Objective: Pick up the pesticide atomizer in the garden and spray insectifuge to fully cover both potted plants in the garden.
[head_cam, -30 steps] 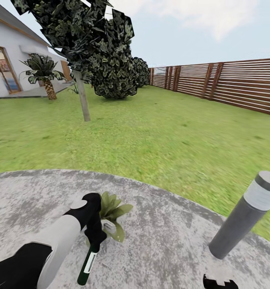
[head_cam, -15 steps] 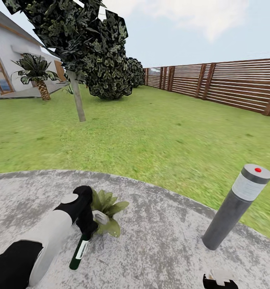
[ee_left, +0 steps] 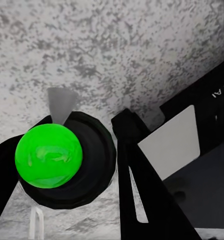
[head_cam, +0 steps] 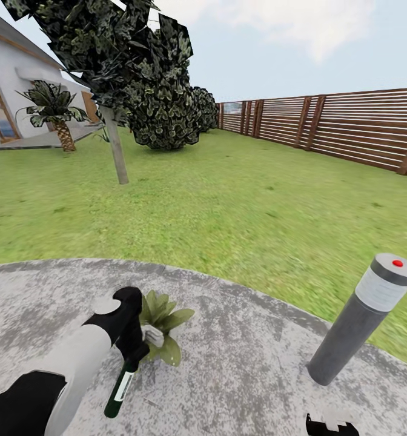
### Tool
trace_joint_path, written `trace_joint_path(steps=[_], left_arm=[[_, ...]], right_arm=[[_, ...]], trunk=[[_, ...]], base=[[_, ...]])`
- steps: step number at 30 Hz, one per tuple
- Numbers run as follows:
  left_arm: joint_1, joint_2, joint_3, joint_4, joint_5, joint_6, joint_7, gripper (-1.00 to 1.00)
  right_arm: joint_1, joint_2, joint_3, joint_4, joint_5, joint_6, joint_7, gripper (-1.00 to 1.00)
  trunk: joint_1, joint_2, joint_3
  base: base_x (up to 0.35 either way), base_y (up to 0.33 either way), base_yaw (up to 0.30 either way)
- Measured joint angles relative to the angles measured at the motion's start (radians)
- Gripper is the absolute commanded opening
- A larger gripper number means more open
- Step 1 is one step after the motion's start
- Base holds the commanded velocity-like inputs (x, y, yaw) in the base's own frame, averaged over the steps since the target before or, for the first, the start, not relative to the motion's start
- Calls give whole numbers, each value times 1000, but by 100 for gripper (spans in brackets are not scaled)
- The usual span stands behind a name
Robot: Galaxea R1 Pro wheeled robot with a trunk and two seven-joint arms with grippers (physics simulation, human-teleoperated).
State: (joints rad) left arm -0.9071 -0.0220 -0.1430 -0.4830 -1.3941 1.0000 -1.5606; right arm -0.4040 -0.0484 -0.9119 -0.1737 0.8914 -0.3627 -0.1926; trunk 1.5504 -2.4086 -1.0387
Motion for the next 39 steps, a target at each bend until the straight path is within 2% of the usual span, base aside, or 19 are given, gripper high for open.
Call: trace_joint_path(steps=[2, 9, 12, 16, 22, 29, 33, 39], left_arm=[[13, -14, 2, -1, 0, 0, 0, -100], [18, -19, 10, -13, 10, 1, 13, -100], [18, -12, 10, -65, 9, 2, 15, -100], [18, 1, 9, -80, 3, 2, 17, -100], [19, -14, 8, -80, 2, 2, 16, -100], [20, 7, 6, -82, 2, 1, 17, -100], [18, 2, 3, -89, 1, 0, 17, -100], [14, -1, -2, -147, -1, 2, 17, -100]], right_arm=[[0, 0, 0, -1, 0, 0, 0, 100], [0, 0, 0, -1, 0, 0, -1, 100], [0, 1, 0, -1, 0, 0, 0, 100], [0, 1, 0, -1, 0, 0, -1, 100], [0, 1, 0, 0, 0, 0, 1, 100], [0, 1, 0, 0, -1, 0, -1, 100], [0, 1, 0, 0, -2, 0, -1, 100], [0, 1, 0, 0, -2, 0, -1, 100]], trunk=[[0, 0, 0], [0, 0, 0], [0, 0, 0], [0, 0, 0], [0, 0, 0], [0, 0, -4], [0, 0, -4], [0, 0, -10]], base=[[3, 0, 0], [0, 0, 0], [0, 0, 0], [0, 0, 0], [0, 0, 0], [0, 0, 0], [0, 0, 0], [0, 0, 0]])
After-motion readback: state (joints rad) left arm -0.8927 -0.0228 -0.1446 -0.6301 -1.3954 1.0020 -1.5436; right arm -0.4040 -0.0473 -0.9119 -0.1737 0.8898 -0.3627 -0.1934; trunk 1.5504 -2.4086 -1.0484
